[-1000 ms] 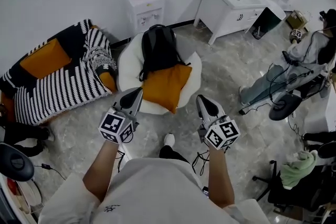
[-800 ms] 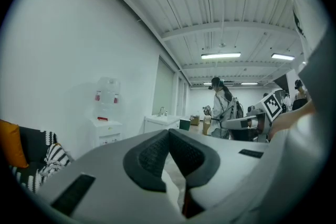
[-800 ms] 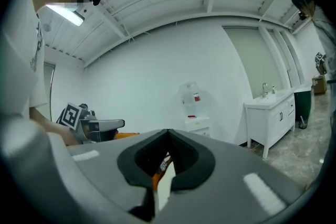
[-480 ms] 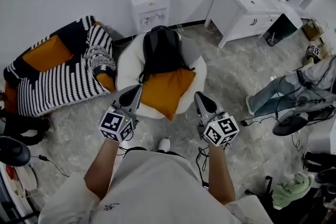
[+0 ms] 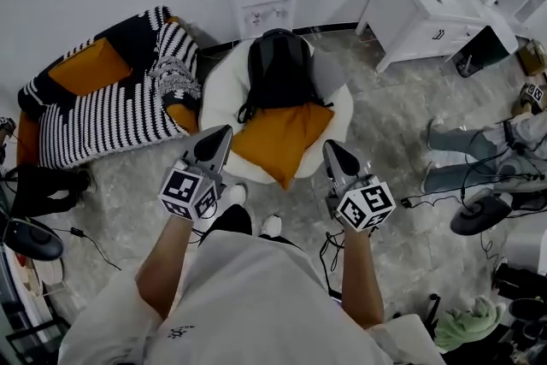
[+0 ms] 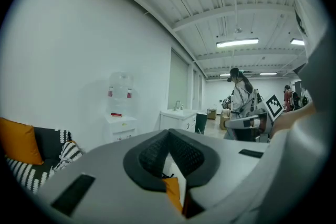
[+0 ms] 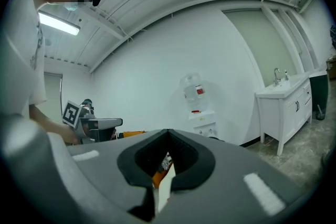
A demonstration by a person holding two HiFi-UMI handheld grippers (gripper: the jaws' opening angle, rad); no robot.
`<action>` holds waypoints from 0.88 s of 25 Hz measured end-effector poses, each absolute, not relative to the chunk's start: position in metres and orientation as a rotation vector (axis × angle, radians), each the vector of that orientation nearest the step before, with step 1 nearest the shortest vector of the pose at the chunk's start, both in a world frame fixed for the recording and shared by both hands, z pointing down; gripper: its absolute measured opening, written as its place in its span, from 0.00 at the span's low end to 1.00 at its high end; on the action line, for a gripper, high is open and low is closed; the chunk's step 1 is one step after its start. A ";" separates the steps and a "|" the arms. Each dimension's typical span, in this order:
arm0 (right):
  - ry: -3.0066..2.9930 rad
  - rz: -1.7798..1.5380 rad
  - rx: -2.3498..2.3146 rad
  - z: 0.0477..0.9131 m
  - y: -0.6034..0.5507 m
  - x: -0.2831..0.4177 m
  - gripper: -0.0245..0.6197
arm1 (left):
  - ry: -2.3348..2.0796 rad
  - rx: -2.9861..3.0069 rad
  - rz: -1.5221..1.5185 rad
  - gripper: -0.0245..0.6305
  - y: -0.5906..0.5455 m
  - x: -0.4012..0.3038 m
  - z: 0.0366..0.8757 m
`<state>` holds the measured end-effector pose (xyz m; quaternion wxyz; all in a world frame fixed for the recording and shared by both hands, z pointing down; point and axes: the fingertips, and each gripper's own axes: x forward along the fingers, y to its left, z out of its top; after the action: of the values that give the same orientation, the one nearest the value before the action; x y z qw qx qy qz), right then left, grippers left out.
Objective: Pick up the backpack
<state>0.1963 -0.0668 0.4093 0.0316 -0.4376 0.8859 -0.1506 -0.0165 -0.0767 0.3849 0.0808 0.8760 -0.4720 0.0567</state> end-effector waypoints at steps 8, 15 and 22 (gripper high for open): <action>2.716 -0.479 -1.376 0.412 -0.092 0.186 0.04 | -1.363 2.632 0.189 0.03 -0.106 -0.020 0.391; 2.701 -0.491 -1.428 0.414 -0.128 0.166 0.04 | -1.304 2.659 0.187 0.03 -0.151 -0.035 0.392; 2.688 -0.456 -1.495 0.406 -0.167 0.134 0.04 | -1.227 2.672 0.148 0.03 -0.198 -0.066 0.396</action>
<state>0.1342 -0.1674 0.4060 0.0162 -0.4809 0.8643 -0.1465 -0.0656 -0.1984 0.3962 0.0986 0.9032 -0.4147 0.0501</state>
